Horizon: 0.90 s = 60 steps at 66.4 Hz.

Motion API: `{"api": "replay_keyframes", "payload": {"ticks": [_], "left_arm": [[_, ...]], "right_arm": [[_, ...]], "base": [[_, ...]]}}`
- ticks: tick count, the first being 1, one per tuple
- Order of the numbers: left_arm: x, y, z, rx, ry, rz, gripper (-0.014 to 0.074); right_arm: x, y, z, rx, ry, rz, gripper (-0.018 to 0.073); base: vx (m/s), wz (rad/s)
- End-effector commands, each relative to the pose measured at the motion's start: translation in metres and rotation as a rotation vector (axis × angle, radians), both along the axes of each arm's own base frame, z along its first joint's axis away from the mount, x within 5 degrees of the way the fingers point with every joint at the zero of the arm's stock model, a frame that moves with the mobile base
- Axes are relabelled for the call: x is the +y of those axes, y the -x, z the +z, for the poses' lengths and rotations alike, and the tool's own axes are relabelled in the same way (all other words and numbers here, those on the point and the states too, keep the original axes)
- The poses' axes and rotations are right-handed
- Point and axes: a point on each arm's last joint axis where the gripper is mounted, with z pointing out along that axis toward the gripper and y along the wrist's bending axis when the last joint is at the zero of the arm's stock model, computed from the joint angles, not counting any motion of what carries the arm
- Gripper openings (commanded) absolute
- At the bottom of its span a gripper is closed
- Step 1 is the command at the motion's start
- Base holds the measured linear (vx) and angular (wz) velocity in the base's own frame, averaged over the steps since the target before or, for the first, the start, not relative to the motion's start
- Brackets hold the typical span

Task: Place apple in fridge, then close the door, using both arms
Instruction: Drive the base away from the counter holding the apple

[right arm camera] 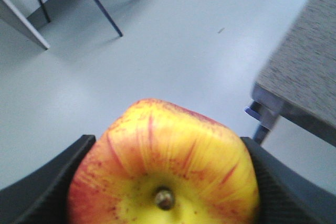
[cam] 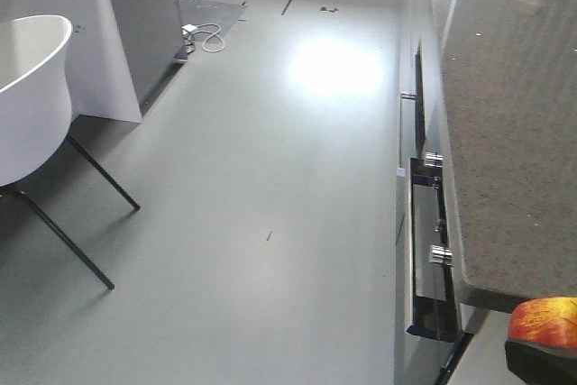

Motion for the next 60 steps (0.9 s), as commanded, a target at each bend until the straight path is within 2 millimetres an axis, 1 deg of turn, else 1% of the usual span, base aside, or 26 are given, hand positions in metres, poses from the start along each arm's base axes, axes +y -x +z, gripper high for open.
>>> {"api": "replay_keyframes", "payload": {"ticks": [1,60], "left_arm": [[0.0001,0.0024,0.0134,-0.106,0.008,0.0,-0.0006],[0.0001,0.0024,0.0134,-0.106,0.008,0.0,-0.0006]], "right_arm": [[0.0012,-0.0039,0.0113,-0.072,-0.031,-0.01,0.0119],[0.0015,-0.0027,0.0102,-0.055,-0.029,-0.002,0.0119]], "base": [[-0.03,0.45],[0.01,0.4]]}}
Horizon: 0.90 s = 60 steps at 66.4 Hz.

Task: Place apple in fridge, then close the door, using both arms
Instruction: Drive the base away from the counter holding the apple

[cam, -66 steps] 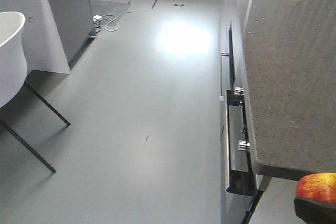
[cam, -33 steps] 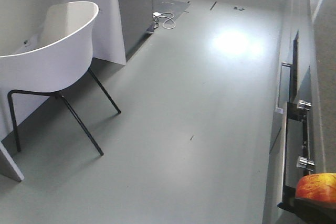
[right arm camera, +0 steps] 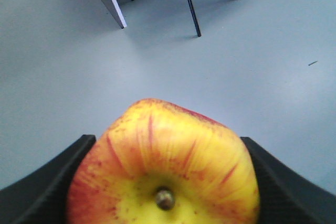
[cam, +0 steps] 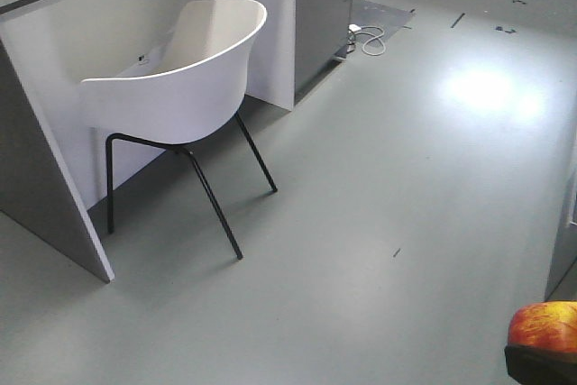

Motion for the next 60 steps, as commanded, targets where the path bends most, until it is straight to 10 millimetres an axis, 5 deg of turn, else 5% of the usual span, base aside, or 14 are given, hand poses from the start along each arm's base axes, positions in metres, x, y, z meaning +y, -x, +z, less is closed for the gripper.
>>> {"api": "replay_keyframes", "payload": {"ticks": [1,60], "left_arm": [[0.0001,0.0024,0.0134,-0.106,0.008,0.0,-0.0006],[0.0001,0.0024,0.0134,-0.106,0.008,0.0,-0.0006]], "right_arm": [[0.0013,-0.0037,0.011,-0.067,-0.032,-0.01,0.0119],[0.0013,-0.0037,0.011,-0.067,-0.032,-0.01,0.0119]], "base": [[0.06,0.36],[0.11,0.42]]}}
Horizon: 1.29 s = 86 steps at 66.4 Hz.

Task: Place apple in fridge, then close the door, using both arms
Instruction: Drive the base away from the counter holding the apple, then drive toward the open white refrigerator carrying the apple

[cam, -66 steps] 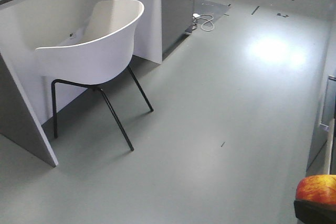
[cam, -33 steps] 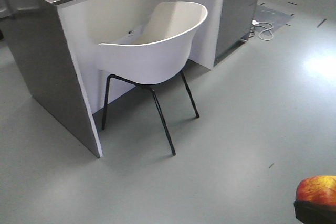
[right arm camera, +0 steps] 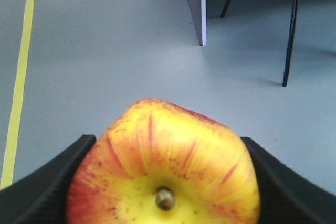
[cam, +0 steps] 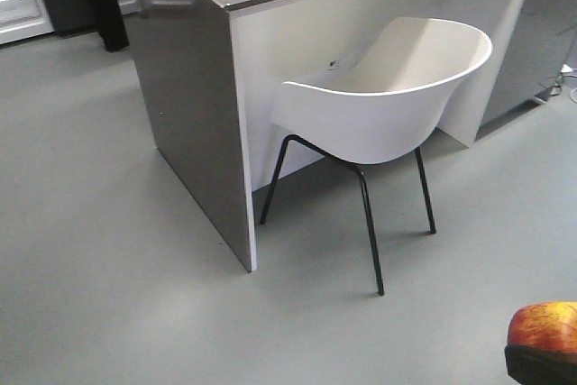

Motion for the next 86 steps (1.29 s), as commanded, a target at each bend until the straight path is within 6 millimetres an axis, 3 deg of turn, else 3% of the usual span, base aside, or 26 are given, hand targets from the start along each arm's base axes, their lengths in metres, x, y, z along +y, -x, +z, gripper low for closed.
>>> {"api": "replay_keyframes", "payload": {"ticks": [1,86], "left_arm": [[0.0001,0.0024,0.0134,-0.106,0.008,0.0,-0.0006],[0.0001,0.0024,0.0134,-0.106,0.008,0.0,-0.0006]], "right_arm": [[0.0013,-0.0037,0.011,-0.067,-0.032,-0.01,0.0119],[0.0012,-0.0037,0.011,-0.068,-0.031,-0.009,0.0119]], "base": [[0.11,0.43],[0.14,0.46]]}}
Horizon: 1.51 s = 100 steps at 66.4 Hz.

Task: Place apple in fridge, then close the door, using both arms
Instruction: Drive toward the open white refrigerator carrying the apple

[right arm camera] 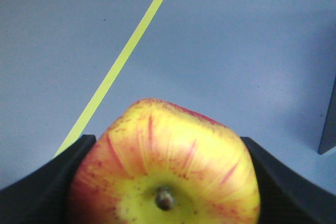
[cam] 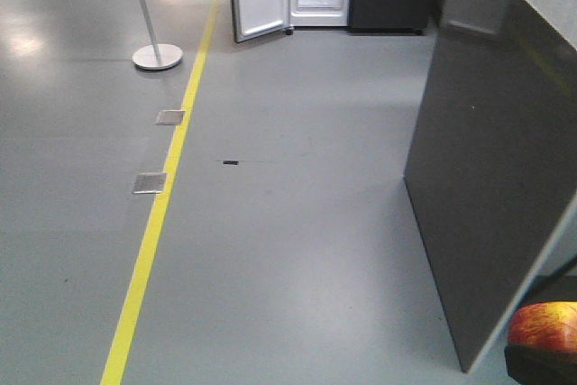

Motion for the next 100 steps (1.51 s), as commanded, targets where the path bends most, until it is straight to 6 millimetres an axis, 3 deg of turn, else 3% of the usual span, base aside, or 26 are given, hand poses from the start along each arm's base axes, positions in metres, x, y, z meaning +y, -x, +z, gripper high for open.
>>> {"api": "replay_keyframes", "payload": {"ticks": [1,100], "left_arm": [[0.0001,0.0024,0.0134,-0.106,0.008,0.0,-0.0006],[0.0001,0.0024,0.0134,-0.106,0.008,0.0,-0.0006]], "right_arm": [[0.0012,-0.0037,0.011,-0.068,-0.031,-0.009,0.0119],[0.0012,-0.0037,0.011,-0.068,-0.031,-0.009,0.0119]], "base": [[0.22,0.3],[0.31,0.09]]}}
